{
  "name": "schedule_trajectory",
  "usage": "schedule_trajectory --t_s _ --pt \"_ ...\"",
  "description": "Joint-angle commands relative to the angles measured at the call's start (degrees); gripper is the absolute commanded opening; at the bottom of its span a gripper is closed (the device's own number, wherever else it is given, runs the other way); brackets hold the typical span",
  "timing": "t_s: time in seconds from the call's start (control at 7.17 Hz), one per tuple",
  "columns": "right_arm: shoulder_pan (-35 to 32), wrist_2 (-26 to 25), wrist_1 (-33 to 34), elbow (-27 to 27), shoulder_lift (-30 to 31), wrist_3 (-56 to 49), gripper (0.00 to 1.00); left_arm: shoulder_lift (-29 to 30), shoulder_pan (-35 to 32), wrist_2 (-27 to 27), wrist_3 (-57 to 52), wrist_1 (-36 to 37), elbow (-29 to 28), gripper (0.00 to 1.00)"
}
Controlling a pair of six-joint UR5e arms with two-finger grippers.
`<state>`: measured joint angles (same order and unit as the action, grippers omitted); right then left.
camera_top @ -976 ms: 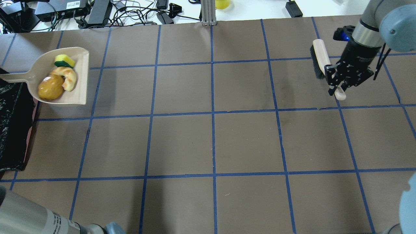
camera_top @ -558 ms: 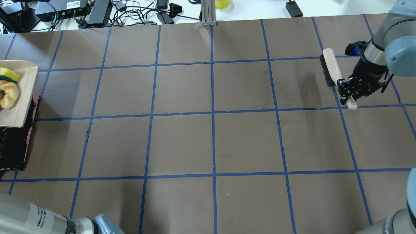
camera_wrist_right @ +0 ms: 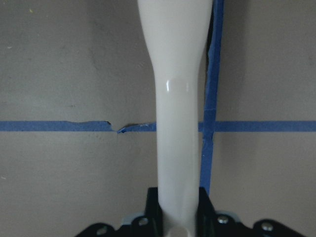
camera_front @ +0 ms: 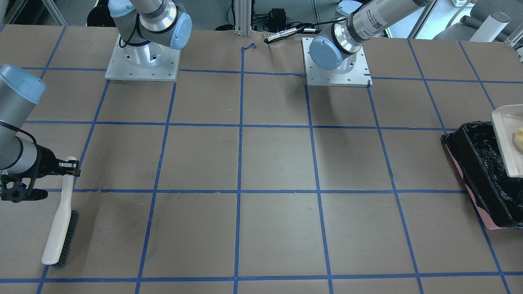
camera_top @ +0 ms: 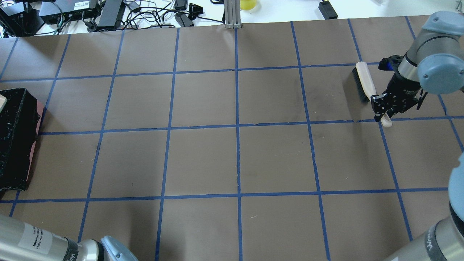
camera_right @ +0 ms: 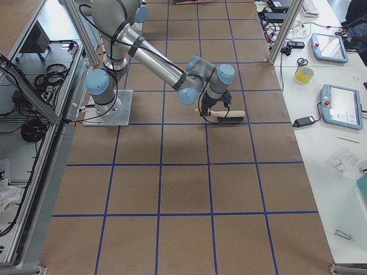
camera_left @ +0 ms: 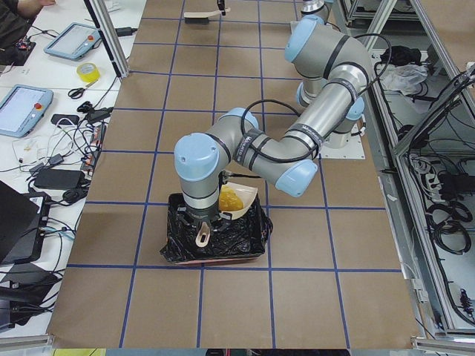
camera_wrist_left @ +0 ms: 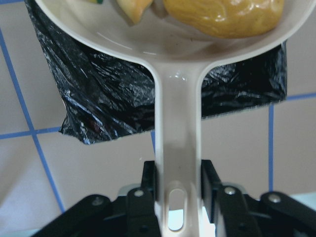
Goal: Sweep and dump trash into bin
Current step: 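Tip the dustpan over the black bin with the left gripper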
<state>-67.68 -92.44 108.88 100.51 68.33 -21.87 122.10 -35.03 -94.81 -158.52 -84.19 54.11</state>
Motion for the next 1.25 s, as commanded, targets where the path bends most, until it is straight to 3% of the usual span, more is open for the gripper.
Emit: schedule_trajectory --t_s 0.0,0.56,1.12 --pt "0.0 -0.11 0.28 -0.14 -0.04 0.34 0.0 0.86 -0.91 -2.22 -6.77 8.47 0.29 0.0" --pt "0.35 -0.2 0.1 -0.05 0.49 -0.01 0.0 -2.56 -2.5 -5.81 -10.57 22.19 10.02 0.0" --pt "0.44 -1.42 -0.6 0.04 0.58 -0.1 0.02 -6.26 -3.73 -6.0 -12.07 26.61 15.66 0.0"
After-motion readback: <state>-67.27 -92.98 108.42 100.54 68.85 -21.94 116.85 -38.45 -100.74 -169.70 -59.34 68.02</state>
